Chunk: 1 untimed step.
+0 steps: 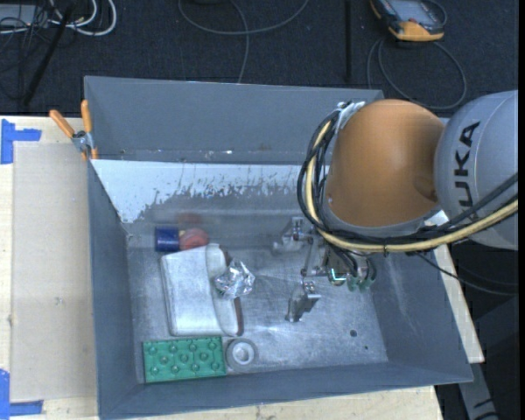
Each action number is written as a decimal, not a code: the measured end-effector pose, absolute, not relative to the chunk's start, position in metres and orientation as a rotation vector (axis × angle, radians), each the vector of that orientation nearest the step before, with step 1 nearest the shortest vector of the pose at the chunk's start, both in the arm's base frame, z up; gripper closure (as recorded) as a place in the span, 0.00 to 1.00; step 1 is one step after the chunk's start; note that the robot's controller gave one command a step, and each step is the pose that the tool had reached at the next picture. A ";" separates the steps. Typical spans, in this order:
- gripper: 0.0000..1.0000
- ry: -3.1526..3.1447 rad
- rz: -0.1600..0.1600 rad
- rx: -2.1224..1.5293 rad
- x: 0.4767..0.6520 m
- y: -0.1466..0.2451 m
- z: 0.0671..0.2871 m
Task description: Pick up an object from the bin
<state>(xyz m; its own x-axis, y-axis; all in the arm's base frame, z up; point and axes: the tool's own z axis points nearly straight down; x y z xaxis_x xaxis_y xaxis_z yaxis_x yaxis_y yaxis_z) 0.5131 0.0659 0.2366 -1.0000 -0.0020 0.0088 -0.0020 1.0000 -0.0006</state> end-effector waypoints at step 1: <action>0.00 -3.128 0.003 0.152 0.502 0.140 0.094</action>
Offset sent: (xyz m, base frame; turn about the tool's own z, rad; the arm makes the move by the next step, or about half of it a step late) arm -0.0086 0.0728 -0.1380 -0.0914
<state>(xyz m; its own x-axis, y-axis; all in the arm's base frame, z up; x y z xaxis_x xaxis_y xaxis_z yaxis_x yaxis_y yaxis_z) 0.5019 0.1397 0.0938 -0.9952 -0.0971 0.0100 -0.0971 0.9953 -0.0013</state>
